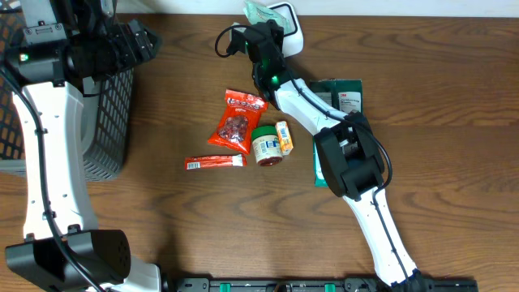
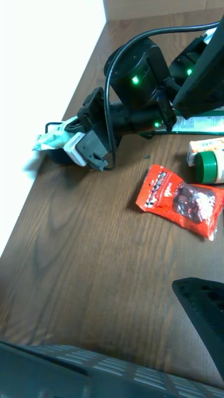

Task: Scan the item barcode
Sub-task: 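Hold the wipes pack barcode in front of the scanner, right gripper, then carry the wipes pack to the table's right side and release it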

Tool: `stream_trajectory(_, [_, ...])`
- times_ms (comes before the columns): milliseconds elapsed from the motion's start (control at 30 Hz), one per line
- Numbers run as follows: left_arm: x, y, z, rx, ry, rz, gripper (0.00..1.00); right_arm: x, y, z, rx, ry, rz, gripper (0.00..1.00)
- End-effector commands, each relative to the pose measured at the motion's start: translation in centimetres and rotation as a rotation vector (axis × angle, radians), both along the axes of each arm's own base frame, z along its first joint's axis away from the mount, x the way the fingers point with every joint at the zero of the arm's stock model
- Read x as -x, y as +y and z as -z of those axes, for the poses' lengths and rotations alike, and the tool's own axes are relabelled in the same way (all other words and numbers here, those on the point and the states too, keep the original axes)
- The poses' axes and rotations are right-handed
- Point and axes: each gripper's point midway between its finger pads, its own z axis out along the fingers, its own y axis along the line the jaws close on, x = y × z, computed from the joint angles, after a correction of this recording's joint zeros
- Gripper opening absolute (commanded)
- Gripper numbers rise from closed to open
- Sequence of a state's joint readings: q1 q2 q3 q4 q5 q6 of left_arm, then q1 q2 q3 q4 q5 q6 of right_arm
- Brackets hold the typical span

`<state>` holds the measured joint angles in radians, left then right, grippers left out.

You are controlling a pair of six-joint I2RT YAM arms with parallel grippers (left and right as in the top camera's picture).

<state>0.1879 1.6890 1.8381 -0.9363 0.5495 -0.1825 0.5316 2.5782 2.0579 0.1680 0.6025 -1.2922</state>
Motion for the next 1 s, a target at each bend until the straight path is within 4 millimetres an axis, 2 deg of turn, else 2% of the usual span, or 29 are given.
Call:
stream_trajectory(0, [0.0, 0.0, 0.3, -0.010, 0.005, 0.007, 0.84, -0.3, -0.5, 0.2, 0.008, 0.008, 0.008, 0.01])
stream_trajectory(300, [0.0, 0.0, 0.3, -0.010, 0.005, 0.007, 0.84, -0.6, -1.3, 0.3, 0.007, 0.013, 0.016, 0.01])
stream_trajectory(467, [0.0, 0.0, 0.3, -0.011, 0.004, 0.007, 0.84, -1.7, -2.7, -2.8, -0.110, -0.129, 0.093, 0.01])
stream_trajectory(567, [0.0, 0.0, 0.3, -0.010, 0.005, 0.007, 0.84, -2.0, -2.7, -4.3, -0.148, -0.190, 0.086, 0.01])
stream_trajectory(633, [0.0, 0.0, 0.3, -0.010, 0.005, 0.007, 0.84, -2.1, -2.4, -4.1, -0.148, -0.182, 0.072, 0.01])
stream_trajectory(733, [0.0, 0.0, 0.3, -0.010, 0.005, 0.007, 0.84, -1.8, -1.7, -1.8, -0.119, -0.085, 0.021, 0.01])
stream_trajectory(833, [0.0, 0.0, 0.3, -0.010, 0.005, 0.007, 0.84, -1.4, -1.2, 0.2, -0.195, -0.006, 0.002, 0.01])
stream_trajectory(967, [0.0, 0.0, 0.3, -0.010, 0.005, 0.007, 0.84, -1.6, -1.2, -0.2, -0.318, -0.031, 0.035, 0.01])
